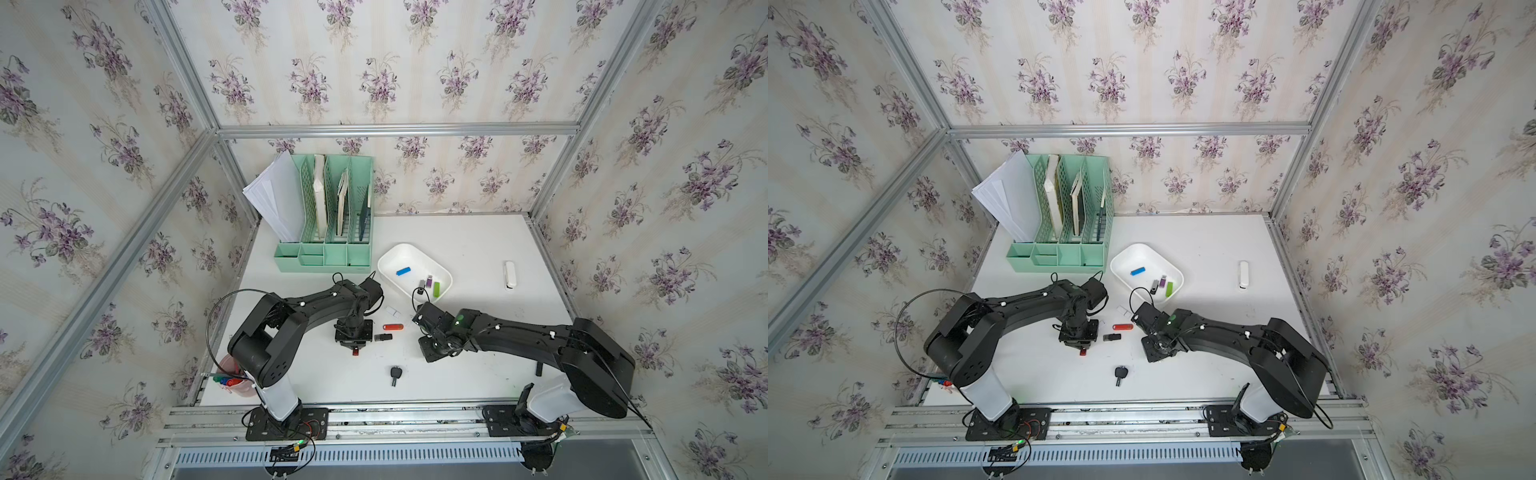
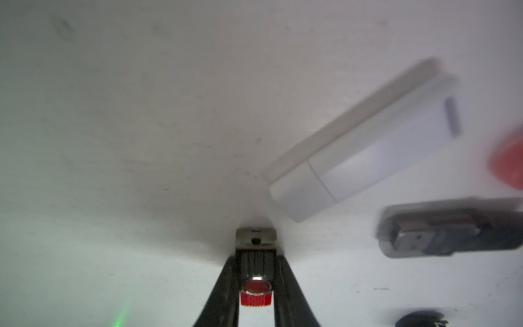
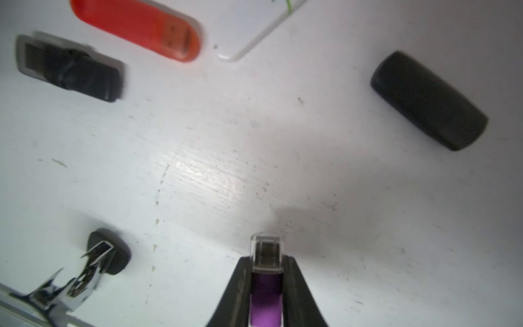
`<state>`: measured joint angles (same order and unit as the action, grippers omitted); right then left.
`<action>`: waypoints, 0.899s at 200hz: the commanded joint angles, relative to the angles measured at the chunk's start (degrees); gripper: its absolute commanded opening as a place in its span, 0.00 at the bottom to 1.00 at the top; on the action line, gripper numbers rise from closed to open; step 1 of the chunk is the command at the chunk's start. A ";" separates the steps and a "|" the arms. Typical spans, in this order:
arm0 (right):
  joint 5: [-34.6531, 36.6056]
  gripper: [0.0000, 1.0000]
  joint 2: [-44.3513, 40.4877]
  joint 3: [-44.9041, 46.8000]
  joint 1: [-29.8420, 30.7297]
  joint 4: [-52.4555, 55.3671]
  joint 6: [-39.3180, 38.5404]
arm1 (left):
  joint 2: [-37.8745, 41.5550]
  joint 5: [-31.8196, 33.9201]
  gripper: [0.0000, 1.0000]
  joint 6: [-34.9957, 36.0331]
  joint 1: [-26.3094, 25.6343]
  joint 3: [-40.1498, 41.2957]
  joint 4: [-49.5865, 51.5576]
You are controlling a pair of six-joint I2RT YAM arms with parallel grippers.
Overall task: Put the usb flash drive into the storage box
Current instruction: Place the USB flash in the storage box.
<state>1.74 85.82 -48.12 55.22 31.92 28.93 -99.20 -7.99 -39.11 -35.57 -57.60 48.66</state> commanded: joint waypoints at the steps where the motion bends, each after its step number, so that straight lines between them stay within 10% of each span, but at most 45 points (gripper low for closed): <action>1: 1.28 0.22 -1.16 -2.68 -0.04 3.83 0.11 | -0.38 0.34 0.23 0.75 0.15 -0.04 0.17; 180: -2.15 0.19 26.28 -42.25 -21.02 5.54 -20.22 | 1.20 -1.15 0.22 4.85 4.49 -6.57 8.25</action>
<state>2.09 108.62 -88.16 35.07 39.75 11.29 -98.43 -9.10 -35.90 -31.73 -62.39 53.80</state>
